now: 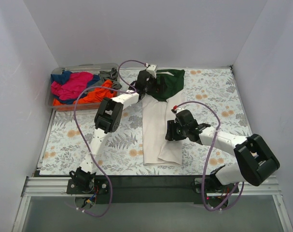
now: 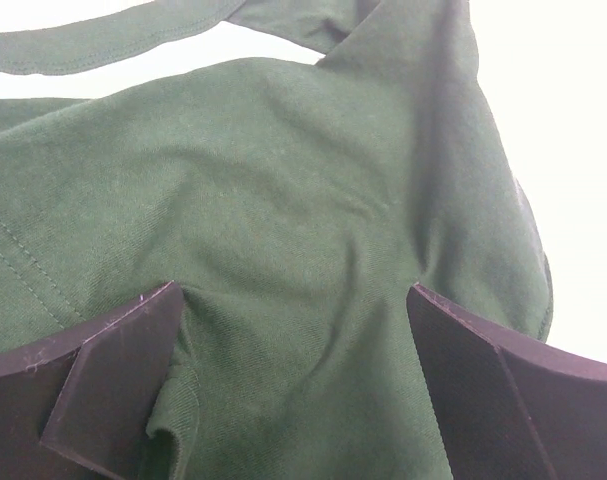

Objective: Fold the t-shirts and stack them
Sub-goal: Fold the tshirt

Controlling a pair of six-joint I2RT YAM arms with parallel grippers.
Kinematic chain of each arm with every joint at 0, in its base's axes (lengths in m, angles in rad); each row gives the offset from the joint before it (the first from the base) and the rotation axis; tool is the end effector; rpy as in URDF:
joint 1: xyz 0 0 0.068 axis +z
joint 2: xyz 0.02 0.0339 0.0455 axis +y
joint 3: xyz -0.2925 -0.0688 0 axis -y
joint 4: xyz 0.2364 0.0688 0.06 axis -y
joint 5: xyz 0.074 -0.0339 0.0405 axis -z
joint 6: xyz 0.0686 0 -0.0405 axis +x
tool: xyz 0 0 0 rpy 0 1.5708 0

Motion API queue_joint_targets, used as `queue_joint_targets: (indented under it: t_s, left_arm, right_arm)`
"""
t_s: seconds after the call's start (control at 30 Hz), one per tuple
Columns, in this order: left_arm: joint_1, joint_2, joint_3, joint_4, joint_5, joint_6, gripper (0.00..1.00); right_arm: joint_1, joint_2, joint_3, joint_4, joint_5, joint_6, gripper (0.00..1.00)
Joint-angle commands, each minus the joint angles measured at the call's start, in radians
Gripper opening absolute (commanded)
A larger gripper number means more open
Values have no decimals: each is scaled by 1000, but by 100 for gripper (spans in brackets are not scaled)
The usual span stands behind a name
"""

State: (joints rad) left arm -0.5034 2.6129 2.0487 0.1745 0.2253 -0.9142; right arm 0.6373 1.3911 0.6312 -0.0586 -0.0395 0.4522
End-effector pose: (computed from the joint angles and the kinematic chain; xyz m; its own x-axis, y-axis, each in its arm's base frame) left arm 0.5486 -0.3196 0.1318 -0.7190 -0.4854 -0.4974 0.1339 0.6055 -0.7845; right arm 0.2217 0.1675 0.1779 -0.7971 -0.0469 -0.6020 -0.2979 0.8977 0.3245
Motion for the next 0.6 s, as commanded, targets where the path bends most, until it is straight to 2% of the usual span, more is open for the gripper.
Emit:
queue_joint_targets:
  t_s: [0.0, 0.13, 0.3, 0.37, 0.4, 0.43, 0.5, 0.57]
  left_arm:
    - [-10, -123, -80, 66, 23, 20, 87]
    - [-41, -347, -226, 167, -30, 41, 88]
    - [-66, -672, -439, 160, -112, 6, 89]
    - [-67, -790, -568, 102, -145, -24, 89]
    - [-73, -921, -740, 6, -203, -58, 89]
    - [-73, -922, -742, 5, -204, -58, 89]
    - [-81, -1005, -810, -96, -243, -118, 88]
    - [-109, -1062, -935, -147, -286, -173, 87]
  right_arm:
    - [7, -105, 64, -55, 68, -72, 46]
    - [7, -217, 59, -89, 147, -125, 52]
    - [5, -337, 35, -170, 208, -135, 60]
    - [4, -354, 12, -193, 198, -126, 61]
    - [4, -372, -16, -229, 170, -113, 62]
    - [4, -372, -24, -230, 170, -115, 62]
    - [4, -391, -36, -266, 138, -110, 63]
    - [2, -420, -57, -291, 103, -99, 63]
